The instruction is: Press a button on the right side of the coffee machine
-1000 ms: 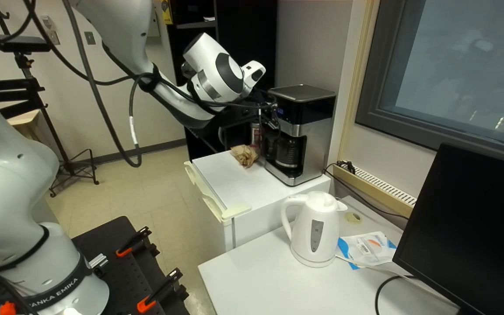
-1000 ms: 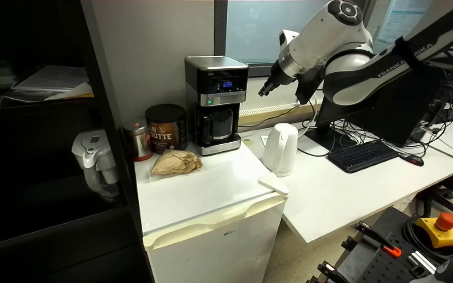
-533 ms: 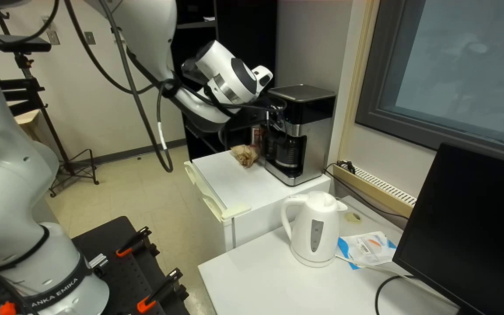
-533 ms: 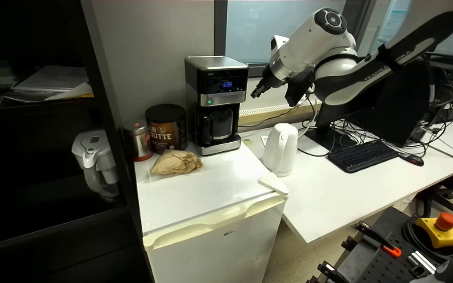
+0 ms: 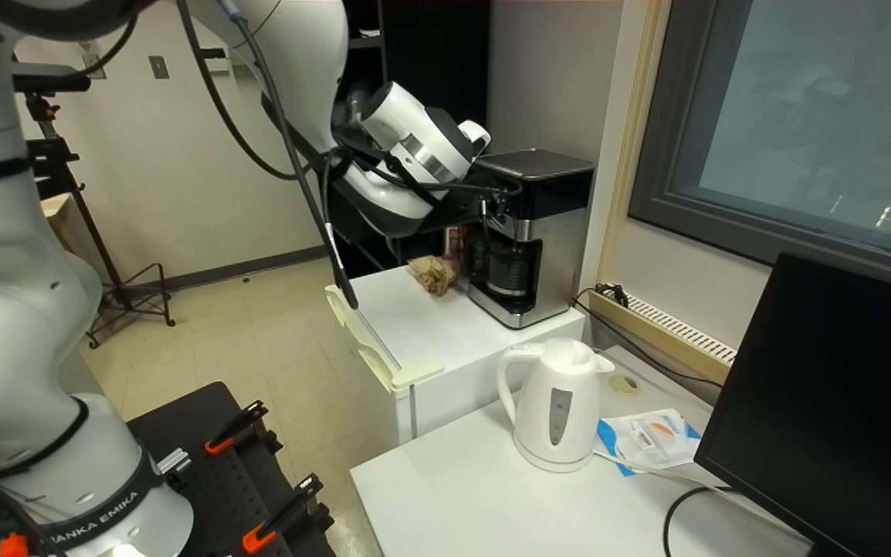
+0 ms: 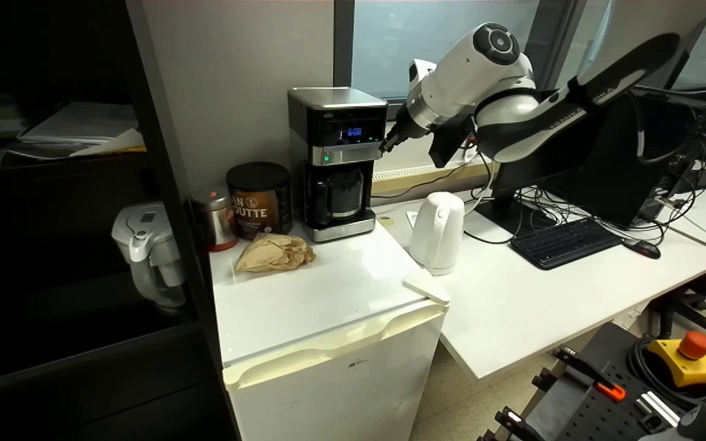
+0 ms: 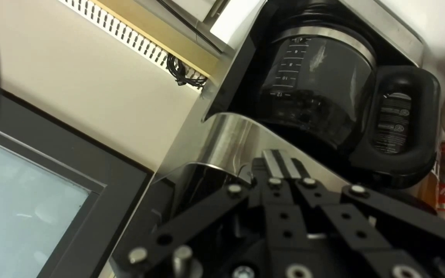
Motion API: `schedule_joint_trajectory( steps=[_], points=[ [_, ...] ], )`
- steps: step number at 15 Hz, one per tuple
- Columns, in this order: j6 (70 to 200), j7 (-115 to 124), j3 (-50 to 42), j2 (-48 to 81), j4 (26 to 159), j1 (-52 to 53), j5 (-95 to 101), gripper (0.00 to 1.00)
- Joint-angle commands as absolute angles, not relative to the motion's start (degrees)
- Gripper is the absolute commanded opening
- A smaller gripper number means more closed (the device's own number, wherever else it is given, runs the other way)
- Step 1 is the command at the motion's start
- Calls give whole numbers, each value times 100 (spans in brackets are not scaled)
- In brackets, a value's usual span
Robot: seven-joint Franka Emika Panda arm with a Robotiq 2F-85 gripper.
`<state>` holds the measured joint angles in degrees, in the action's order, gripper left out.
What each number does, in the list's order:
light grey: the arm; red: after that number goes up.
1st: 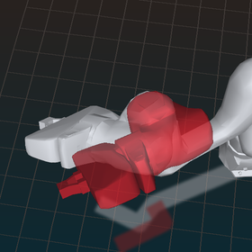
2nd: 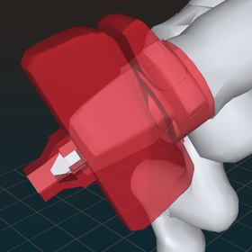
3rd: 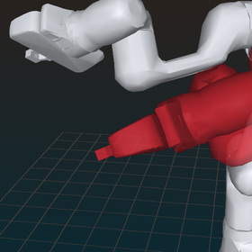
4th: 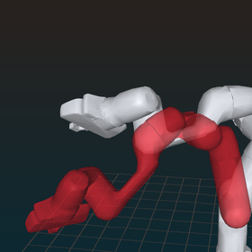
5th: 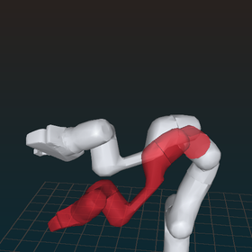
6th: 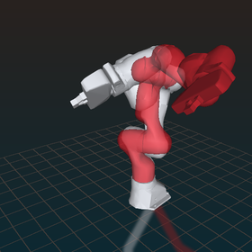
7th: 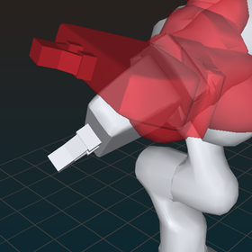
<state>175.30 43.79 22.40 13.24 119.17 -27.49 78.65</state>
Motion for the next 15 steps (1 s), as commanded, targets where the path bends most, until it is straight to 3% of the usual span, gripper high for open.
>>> schedule_joint_trajectory(
  steps=[1, 15],
  points=[
    [17476, 4798, 2174, 1657, 11477, -2591, 8319, 3],
    [17581, 5758, 2244, 1721, 11351, -2534, 9336, 3]
  ],
)
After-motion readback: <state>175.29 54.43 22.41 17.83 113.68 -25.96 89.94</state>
